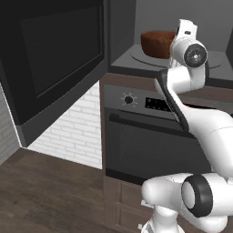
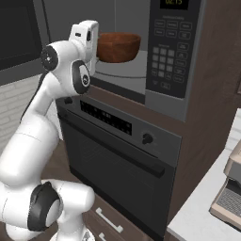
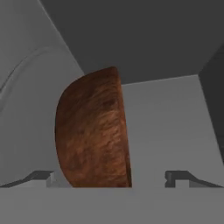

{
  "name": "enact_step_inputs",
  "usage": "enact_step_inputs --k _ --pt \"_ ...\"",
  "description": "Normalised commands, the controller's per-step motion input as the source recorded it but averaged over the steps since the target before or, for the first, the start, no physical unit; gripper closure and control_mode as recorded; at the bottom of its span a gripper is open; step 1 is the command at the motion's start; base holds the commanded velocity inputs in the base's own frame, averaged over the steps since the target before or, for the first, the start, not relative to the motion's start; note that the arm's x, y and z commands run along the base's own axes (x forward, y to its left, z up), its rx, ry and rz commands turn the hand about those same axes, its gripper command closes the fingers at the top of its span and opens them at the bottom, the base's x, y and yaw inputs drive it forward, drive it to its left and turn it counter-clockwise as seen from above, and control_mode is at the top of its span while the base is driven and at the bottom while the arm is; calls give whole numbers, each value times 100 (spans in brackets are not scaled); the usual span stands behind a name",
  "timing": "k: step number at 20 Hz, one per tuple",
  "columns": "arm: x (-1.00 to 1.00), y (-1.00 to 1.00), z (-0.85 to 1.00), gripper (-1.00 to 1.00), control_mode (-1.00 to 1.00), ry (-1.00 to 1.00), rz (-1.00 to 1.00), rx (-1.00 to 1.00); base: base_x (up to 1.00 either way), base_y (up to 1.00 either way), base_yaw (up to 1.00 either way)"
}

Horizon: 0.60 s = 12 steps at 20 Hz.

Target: Pick the potato from the sink and place it in the bowl. Then pick the bowl and place it in the microwave. Then close the microwave door and press the start button.

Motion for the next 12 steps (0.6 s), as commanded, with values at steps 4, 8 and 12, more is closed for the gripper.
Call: enact_step_inputs --k 4,8,12 --pt "-100 4 48 -100 -100 -15 0 2 0 0 0" --pt "-100 7 31 -100 -100 -3 0 1 0 0 0" --pt "-100 21 12 -100 -100 0 0 0 0 0 0"
